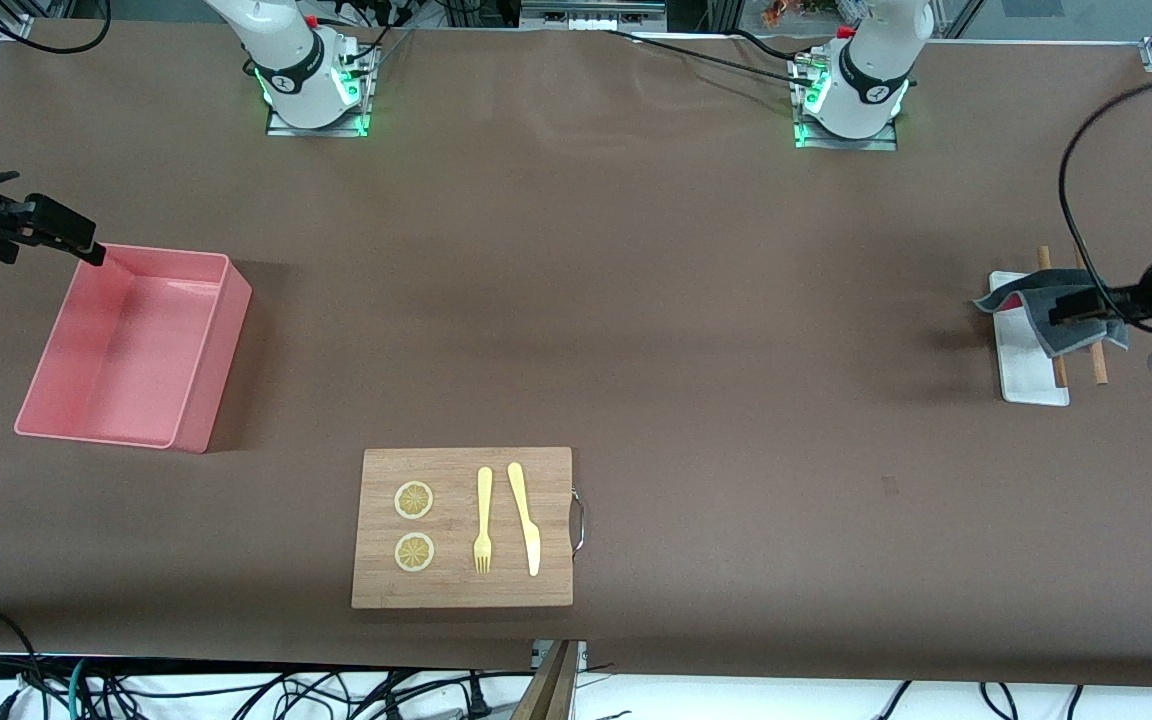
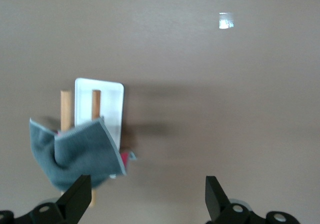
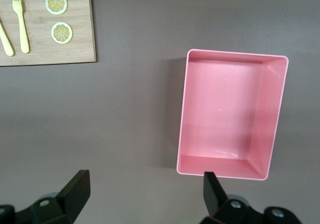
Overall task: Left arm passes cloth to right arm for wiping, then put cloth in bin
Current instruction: 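Lower the left gripper onto the grey cloth and close on it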
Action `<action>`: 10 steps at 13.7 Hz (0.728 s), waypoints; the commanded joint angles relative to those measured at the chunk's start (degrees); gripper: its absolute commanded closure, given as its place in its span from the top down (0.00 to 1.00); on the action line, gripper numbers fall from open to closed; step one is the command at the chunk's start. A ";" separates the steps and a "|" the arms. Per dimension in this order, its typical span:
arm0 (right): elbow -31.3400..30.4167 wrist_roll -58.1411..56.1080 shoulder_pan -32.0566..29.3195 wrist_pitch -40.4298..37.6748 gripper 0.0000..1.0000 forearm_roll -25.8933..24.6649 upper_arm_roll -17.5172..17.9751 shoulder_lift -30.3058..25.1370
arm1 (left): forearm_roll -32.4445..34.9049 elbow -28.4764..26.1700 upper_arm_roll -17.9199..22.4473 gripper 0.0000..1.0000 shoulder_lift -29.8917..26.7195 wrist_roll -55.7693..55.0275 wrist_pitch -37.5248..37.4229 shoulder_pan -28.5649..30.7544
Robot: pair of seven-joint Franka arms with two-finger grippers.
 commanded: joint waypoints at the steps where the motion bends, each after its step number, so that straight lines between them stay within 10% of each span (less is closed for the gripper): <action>1: 1.71 -0.26 -0.11 -0.42 1.00 0.81 0.00 0.79 | 3.13 3.43 -0.25 1.00 5.59 10.67 0.58 1.97; 10: 1.97 -0.26 -0.11 -0.24 1.00 1.95 -0.08 1.23 | 14.22 -1.13 -0.33 1.00 6.92 44.78 2.06 6.89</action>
